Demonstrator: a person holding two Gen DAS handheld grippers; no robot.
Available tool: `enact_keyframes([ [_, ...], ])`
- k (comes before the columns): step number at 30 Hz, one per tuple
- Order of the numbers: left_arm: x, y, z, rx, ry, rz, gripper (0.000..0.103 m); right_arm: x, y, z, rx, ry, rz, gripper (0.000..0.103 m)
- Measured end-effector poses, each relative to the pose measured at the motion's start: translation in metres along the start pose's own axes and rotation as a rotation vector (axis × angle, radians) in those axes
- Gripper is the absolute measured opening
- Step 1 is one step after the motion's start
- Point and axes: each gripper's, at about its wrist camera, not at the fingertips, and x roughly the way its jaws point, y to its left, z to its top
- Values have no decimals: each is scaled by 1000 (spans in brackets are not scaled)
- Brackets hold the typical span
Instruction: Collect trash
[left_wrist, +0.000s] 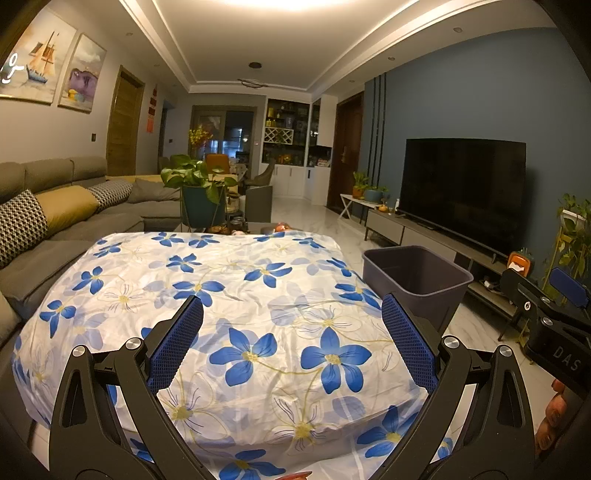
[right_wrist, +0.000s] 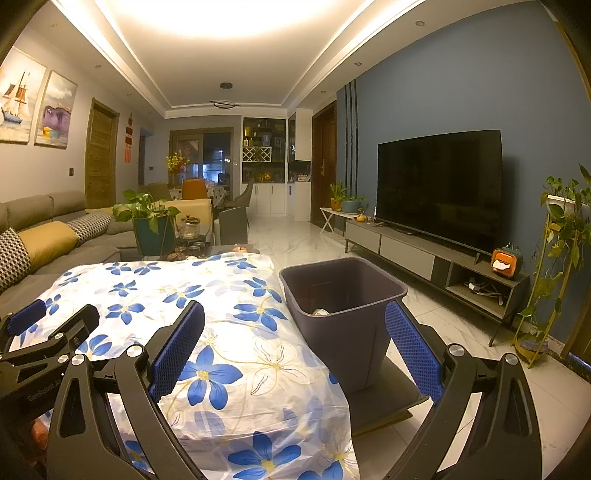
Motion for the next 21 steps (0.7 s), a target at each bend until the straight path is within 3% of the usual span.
enact_keyframes([
  [12,-1,-5,1,6,0,-9,93,1,-1,-1,0,1,1,95],
  [17,1,-7,-1,28,10,-21,74,0,-1,0,3,2,1,95],
  [21,0,-7,-2,35,11,-37,71,0,-1,-1,3,1,2,95],
])
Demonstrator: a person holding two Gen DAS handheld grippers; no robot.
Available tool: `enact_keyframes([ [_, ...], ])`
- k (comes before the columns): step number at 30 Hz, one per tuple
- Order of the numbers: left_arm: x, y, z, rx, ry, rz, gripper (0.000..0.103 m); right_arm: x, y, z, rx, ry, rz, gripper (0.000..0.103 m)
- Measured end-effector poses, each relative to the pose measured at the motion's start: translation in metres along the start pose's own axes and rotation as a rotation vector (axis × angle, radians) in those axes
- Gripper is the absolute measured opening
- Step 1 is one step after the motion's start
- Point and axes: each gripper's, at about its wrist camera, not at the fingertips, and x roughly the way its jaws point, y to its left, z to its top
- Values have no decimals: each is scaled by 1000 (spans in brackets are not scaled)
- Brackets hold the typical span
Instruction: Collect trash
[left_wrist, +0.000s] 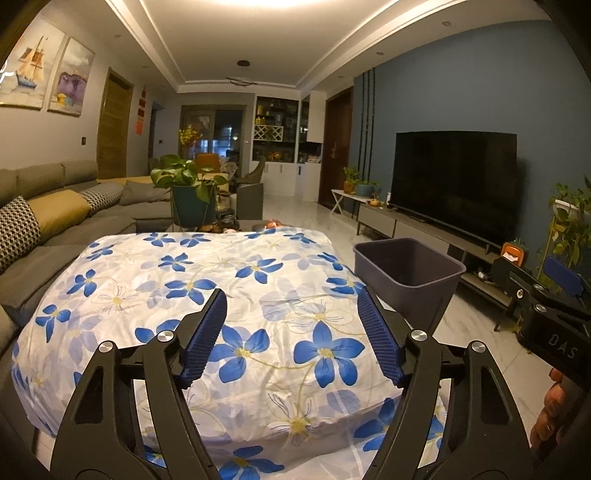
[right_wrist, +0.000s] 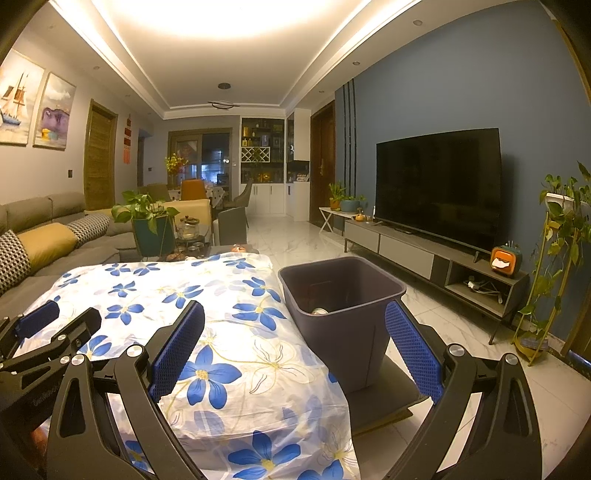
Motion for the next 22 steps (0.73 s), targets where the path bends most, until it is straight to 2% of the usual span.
enact_keyframes([
  [9,-1,2,-2,3,-2,7,72,-1,1,1,1,-2,1,95],
  [17,-5,4,-3,9,-18,24,89,-2,1,1,4,-8,3,95],
  [22,-7,6,-2,8,-20,35,90,-2,1,1,10,-9,7,95],
])
